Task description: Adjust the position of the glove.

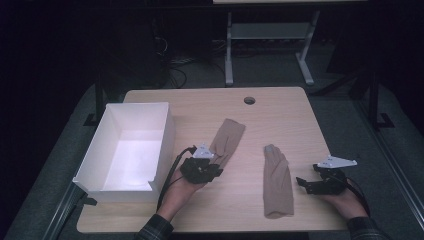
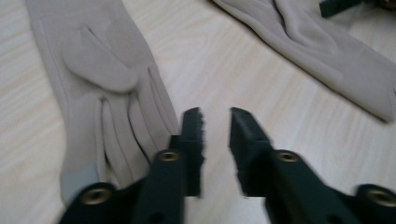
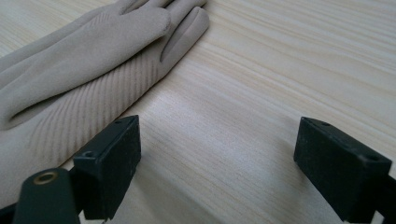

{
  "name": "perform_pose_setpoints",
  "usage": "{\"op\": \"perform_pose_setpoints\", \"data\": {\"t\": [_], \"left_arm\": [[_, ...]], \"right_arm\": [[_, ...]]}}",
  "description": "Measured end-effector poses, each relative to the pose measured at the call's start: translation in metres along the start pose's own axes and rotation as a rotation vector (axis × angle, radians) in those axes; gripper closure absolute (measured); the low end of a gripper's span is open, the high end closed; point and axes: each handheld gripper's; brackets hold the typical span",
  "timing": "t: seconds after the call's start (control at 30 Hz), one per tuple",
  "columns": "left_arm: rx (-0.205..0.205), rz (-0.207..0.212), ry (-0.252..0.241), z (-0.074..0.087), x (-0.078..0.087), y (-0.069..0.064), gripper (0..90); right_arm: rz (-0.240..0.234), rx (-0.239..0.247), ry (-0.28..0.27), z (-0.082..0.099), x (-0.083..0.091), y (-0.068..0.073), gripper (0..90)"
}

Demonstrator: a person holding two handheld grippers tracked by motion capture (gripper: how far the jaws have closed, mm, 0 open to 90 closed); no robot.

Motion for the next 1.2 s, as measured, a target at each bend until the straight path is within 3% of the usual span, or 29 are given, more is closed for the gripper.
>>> {"op": "perform_pose_setpoints", "data": {"t": [0.1,0.33,0.5,0.93,1.2], "left_arm": [[-0.001,-0.009,-0.005,-0.013,-0.01,0.008,89.6],[-0.017,-0.031,-0.016,-0.033,-0.03,0.016,89.7],[-0.046,-0.059,0.003,-0.048,-0.052,0.025,89.8],[-0.038,-0.089,0.076,-0.047,-0.09,0.039,89.8],[-0.045,-0.067,0.104,-0.044,-0.09,0.038,89.9]], "right_arm": [[-0.001,0.0,0.0,0.0,0.0,0.0,14.5],[-0.002,0.002,-0.001,0.0,0.0,0.0,14.5],[-0.002,0.002,-0.001,0.0,0.0,0.0,14.5],[-0.003,0.002,-0.001,0.0,0.0,0.0,14.5],[-0.004,0.003,-0.001,0.0,0.0,0.0,14.5]]}}
Point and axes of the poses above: each handheld gripper's, and its own axes: x roughly backward along the jaws, z roughly out of its underside, y roughly to its left, and after that the axes turned 2 degrees about x, right-handed
